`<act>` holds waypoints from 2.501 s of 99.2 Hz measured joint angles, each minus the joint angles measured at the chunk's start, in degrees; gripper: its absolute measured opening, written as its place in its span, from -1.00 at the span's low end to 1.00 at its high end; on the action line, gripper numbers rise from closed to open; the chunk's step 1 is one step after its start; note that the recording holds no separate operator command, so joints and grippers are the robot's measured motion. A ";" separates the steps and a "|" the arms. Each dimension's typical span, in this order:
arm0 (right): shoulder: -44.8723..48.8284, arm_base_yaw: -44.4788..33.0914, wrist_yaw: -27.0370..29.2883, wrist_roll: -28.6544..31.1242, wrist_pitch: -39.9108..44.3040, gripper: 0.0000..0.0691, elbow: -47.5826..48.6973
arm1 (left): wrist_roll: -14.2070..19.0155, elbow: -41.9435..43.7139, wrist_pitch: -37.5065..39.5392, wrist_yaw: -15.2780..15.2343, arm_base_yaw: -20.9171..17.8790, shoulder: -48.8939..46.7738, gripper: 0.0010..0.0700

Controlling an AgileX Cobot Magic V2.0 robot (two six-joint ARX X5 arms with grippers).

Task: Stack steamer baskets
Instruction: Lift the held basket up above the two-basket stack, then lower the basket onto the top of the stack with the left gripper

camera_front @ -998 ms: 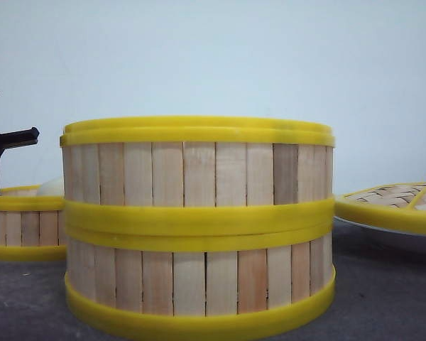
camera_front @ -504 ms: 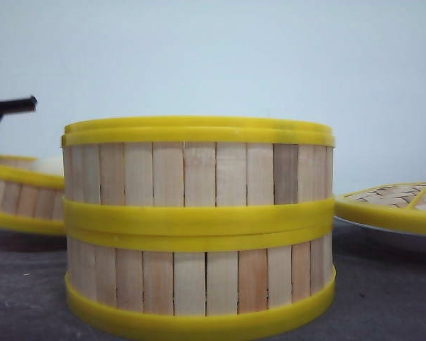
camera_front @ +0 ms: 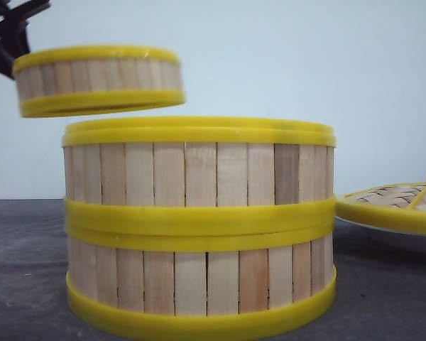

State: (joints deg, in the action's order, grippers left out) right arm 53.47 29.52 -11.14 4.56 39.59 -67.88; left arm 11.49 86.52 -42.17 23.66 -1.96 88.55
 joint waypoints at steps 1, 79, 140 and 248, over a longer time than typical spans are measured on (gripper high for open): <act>0.00 0.00 0.24 -0.02 0.00 0.11 0.00 | -0.17 0.00 -0.22 0.33 0.22 -0.11 -0.93; -1.51 0.00 3.74 -0.26 -1.33 0.11 0.00 | -13.88 0.02 -12.09 2.10 21.57 -5.60 -0.93; -3.23 0.00 3.87 -0.22 -1.31 0.11 0.00 | -16.68 0.04 -12.87 -1.03 26.60 -0.90 -0.93; -3.30 0.00 5.07 -0.22 -1.29 0.11 0.00 | -17.49 0.02 -11.28 -0.81 26.62 3.39 -0.93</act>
State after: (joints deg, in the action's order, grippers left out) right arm 50.17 29.52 -6.07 4.34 38.30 -67.88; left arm -6.00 86.54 -53.45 22.85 24.67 91.94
